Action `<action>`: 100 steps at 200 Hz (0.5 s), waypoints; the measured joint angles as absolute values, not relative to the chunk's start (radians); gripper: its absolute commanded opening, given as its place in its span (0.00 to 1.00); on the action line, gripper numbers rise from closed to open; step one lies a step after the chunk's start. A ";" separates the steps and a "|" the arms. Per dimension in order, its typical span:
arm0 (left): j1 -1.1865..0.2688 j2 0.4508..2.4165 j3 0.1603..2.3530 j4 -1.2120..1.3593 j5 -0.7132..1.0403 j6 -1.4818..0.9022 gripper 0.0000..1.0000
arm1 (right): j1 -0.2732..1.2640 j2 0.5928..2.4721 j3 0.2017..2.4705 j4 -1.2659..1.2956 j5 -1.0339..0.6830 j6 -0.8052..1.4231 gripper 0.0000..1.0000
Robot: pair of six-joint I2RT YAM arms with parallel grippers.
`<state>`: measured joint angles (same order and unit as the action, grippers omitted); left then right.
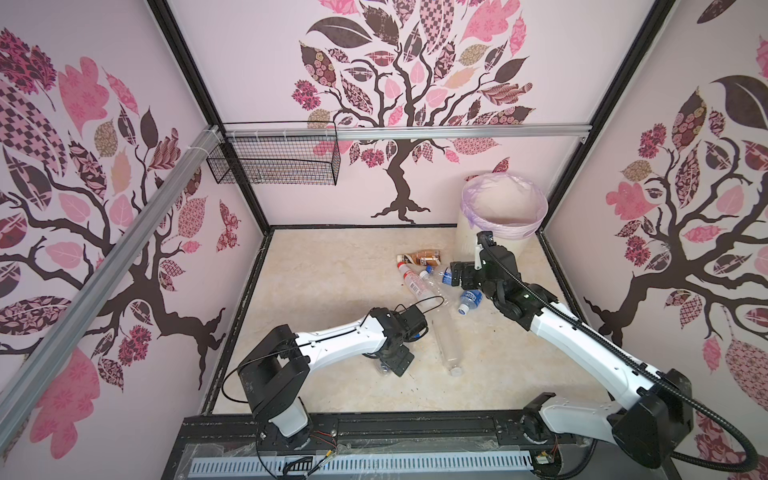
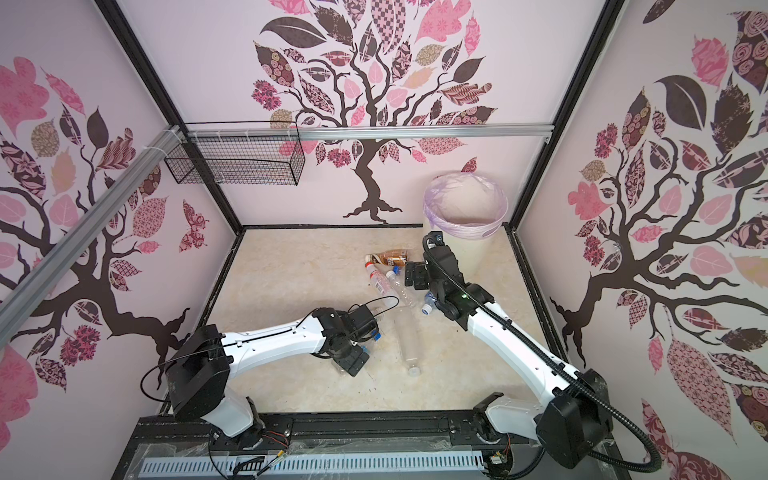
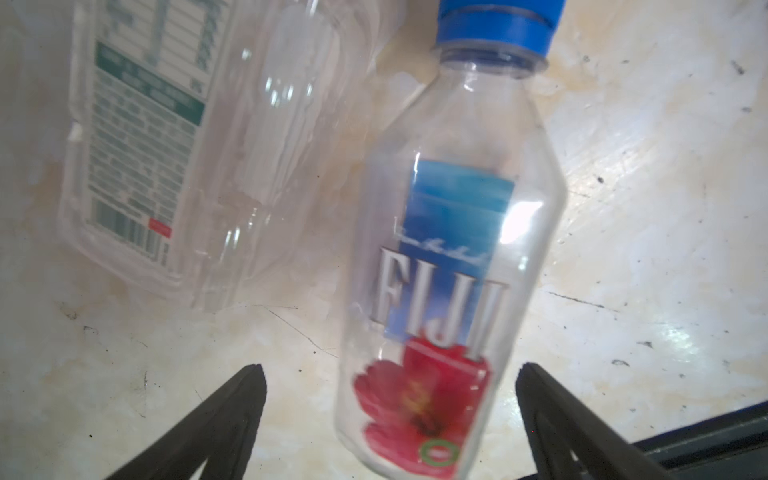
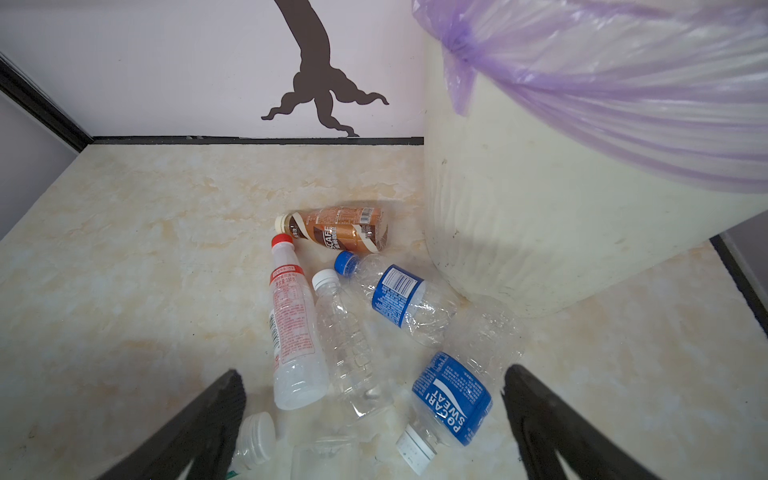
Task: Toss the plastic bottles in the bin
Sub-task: 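Lower the left gripper onto the Fiji bottle and close around it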
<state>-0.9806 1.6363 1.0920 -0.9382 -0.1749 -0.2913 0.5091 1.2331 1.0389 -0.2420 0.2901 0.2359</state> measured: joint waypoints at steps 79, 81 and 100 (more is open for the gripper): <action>-0.948 1.708 1.136 -0.962 -0.228 -0.338 0.98 | 0.509 1.209 1.038 -0.238 0.283 0.236 1.00; -0.945 1.708 1.137 -0.963 -0.227 -0.339 0.98 | 0.509 1.208 1.038 -0.238 0.283 0.236 1.00; -0.925 1.708 1.147 -0.959 -0.227 -0.353 0.98 | 0.509 1.208 1.037 -0.236 0.283 0.236 0.99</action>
<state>-0.9245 1.7084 1.1473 -0.9592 -0.2272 -0.3527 0.5087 1.2076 1.0370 -0.2356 0.2829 0.2356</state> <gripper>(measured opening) 0.983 0.995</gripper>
